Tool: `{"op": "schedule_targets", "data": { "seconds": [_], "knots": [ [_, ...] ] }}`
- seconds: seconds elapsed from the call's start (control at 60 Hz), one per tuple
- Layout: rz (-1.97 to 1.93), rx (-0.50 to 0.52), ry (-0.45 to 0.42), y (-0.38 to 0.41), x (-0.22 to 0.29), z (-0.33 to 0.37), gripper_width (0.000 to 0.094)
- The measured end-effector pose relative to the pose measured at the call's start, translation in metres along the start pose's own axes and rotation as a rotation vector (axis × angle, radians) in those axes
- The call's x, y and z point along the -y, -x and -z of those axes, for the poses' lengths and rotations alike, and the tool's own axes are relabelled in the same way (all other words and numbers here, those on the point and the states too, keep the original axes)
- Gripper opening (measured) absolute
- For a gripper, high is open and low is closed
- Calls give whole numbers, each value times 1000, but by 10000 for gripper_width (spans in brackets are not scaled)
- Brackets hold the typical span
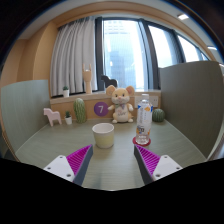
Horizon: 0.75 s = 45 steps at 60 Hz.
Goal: Pour water
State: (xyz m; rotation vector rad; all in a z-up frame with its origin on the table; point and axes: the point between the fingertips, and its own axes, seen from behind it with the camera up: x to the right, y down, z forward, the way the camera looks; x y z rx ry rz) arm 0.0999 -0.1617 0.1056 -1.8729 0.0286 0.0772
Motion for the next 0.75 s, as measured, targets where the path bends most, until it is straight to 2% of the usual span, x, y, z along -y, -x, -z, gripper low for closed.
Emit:
{"op": "schedule_targets", "data": {
  "seconds": [0.267,0.75],
  "knots": [
    [29,-27,-54,1,34,33,844],
    [37,-12,-89,14,48,59,845]
  ]
}}
